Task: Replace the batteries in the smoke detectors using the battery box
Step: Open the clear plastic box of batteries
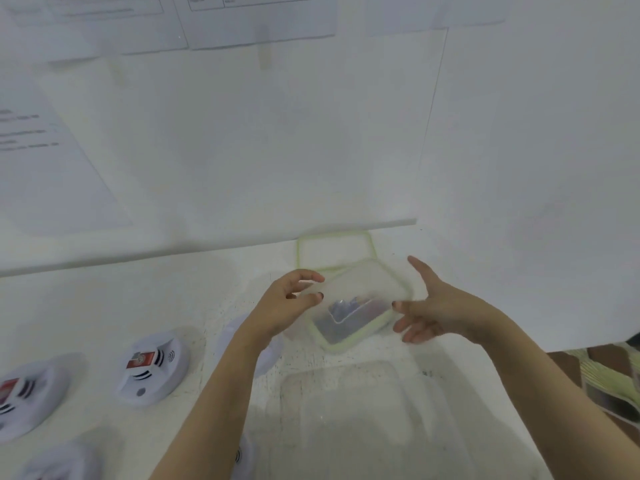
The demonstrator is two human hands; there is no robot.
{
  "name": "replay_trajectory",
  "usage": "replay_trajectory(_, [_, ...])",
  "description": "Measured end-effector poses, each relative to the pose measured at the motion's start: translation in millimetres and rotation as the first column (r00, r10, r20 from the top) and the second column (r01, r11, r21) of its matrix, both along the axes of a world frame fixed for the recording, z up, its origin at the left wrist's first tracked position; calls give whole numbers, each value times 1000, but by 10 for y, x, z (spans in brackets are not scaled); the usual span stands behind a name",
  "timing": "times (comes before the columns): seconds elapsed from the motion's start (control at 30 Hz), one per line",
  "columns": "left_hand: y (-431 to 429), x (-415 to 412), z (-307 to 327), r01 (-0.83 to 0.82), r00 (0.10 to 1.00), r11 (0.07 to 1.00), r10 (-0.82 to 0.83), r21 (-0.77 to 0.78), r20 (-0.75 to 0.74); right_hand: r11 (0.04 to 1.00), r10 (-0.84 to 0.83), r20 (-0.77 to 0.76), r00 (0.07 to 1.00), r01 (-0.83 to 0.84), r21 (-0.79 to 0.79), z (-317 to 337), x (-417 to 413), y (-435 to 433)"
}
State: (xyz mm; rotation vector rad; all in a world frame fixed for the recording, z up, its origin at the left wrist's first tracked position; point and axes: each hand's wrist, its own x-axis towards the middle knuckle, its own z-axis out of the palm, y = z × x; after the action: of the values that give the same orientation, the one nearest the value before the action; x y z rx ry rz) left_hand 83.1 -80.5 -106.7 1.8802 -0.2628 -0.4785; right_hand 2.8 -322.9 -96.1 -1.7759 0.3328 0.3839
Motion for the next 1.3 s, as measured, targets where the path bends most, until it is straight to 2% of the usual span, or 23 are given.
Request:
replay_trajectory(0.07, [10,-28,-6,35,999,999,-34,29,-20,988,-148,93,985,144,50,-52,62,42])
replay_trajectory(0.13, [18,-48,-22,43,998,998,-41,47,-41,977,-212,133,968,206,59,-80,120,75])
replay_trajectory(0.23, [8,-84,-29,50,994,997,-44,59,-101,991,-102,118,988,91,96,-80,163,126])
replay_trajectory(0.33, [-7,-105,-87,41,993,996,-49,-79,-104,998,-40,136,990,34,51,-76,202,172])
replay_trajectory(0.4, [-14,-107,-121,47,992,984,-66,-173,-110,992,-50,141,989,33,118,-115,230,177])
replay_trajectory(0.53, [-65,-74,-168,48,965,950,-124,-309,-232,957,-24,74,997,2,290,-148,274,127])
replay_trajectory(0.67, [-73,-29,-228,43,940,920,-169,-390,-296,932,14,12,1000,-17,361,-159,328,74])
replay_trajectory(0.73, [-89,-1,-253,-9,958,924,-102,-382,-269,946,-9,36,999,-3,324,-169,345,72])
replay_trajectory(0.8, [-108,28,-253,-53,982,955,-3,-292,-190,980,-27,103,994,6,197,-169,364,86])
replay_trajectory(0.87, [-115,41,-240,-18,990,971,-16,-237,-142,996,0,124,992,-11,85,-138,350,91])
replay_trajectory(1.0, [-109,89,-213,81,990,965,-107,-250,-90,979,206,74,976,-205,-15,-111,269,23])
replay_trajectory(1.13, [-198,174,-143,33,995,954,-60,-299,-83,973,214,78,974,-205,-110,-13,243,-5])
replay_trajectory(1.2, [-201,202,-85,-40,998,979,31,-200,-48,971,214,50,976,-207,-124,36,264,-66])
replay_trajectory(1.3, [-120,264,-78,-89,991,994,82,64,106,967,166,-127,978,-187,-172,148,282,-120])
